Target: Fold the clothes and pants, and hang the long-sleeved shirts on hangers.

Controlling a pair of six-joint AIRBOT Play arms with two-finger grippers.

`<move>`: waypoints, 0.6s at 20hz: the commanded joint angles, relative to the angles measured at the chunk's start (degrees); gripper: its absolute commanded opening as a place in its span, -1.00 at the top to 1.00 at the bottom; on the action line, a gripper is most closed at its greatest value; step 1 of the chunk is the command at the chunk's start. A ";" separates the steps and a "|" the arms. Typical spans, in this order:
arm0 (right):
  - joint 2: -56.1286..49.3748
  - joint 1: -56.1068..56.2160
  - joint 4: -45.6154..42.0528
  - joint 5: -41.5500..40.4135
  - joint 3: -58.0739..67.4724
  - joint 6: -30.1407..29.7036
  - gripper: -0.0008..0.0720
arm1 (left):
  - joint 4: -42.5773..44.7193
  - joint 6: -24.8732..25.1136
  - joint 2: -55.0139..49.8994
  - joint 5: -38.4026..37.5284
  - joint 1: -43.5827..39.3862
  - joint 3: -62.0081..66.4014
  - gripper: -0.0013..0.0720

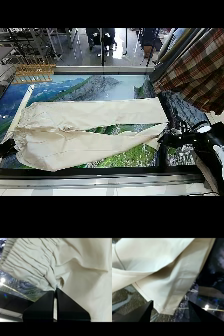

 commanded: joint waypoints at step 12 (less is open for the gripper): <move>-3.87 -0.02 4.44 8.02 -2.40 -12.85 0.93 | 0.00 0.00 0.37 -2.69 0.00 0.39 0.95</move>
